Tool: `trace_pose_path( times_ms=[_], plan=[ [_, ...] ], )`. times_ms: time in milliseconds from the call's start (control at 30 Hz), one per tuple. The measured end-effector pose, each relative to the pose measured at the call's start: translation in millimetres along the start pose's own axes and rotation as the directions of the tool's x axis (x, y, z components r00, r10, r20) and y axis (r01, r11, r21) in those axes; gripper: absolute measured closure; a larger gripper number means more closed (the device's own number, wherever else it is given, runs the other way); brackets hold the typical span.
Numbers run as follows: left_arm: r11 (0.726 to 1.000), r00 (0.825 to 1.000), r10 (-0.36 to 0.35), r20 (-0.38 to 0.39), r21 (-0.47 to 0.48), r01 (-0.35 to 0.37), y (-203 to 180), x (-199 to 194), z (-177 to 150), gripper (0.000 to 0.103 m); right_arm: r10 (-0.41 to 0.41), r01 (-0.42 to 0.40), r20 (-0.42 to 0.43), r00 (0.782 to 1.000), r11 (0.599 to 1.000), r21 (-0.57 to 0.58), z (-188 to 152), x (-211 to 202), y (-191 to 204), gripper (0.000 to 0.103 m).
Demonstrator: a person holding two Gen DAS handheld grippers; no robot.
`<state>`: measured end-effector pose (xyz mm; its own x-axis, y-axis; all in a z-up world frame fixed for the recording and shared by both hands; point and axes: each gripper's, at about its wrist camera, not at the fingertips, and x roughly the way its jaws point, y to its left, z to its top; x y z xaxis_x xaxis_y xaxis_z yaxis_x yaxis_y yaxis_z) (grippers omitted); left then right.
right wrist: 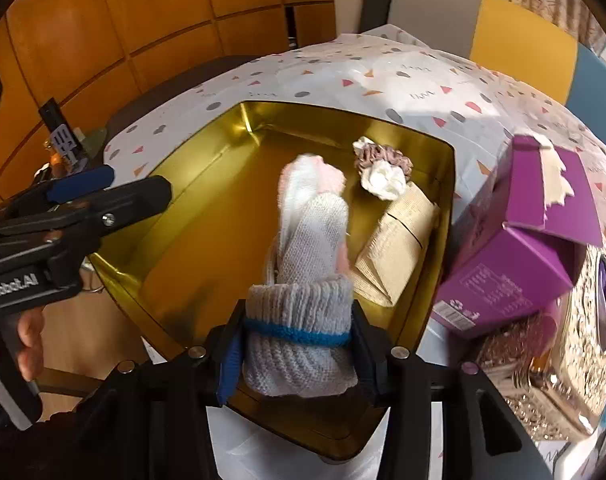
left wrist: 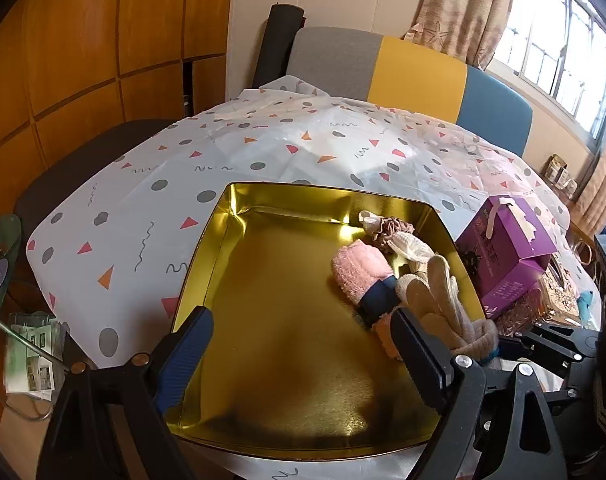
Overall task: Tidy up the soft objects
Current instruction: 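Lift the white knit glove with the right tool and release it in the gold tray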
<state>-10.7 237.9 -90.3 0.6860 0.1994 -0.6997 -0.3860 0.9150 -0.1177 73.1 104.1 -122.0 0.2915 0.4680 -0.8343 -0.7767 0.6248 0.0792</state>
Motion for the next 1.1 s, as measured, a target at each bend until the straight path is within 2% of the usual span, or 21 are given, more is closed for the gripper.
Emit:
trace_pose_path(
  times_ms=[133,233,567,867,1100],
  plan=[
    [1.0,1.0,-0.001,0.011,0.017,0.001,-6,-4,0,0.012,-0.006,0.005,0.034,0.999,1.0,0.02,-5,-11,-1,0.054],
    [1.0,1.0,-0.004,0.013,0.022,0.004,-8,-5,0,0.012,-0.017,0.015,0.069,0.997,0.999,0.034,-3,-21,-4,0.042],
    [0.999,1.0,-0.012,0.028,0.052,0.01,-18,-13,0,0.012,-0.046,0.033,0.15,0.988,0.996,0.087,-7,-63,-21,0.042],
    [0.995,0.999,-0.031,0.037,0.1,0.027,-35,-19,-1,0.012,-0.147,0.098,0.236,0.961,0.974,0.206,-24,-116,-68,0.042],
    [0.989,0.998,-0.053,0.037,0.14,0.047,-49,-23,-1,0.012,-0.278,0.18,0.243,0.929,0.915,0.36,-52,-148,-124,0.042]
  ],
)
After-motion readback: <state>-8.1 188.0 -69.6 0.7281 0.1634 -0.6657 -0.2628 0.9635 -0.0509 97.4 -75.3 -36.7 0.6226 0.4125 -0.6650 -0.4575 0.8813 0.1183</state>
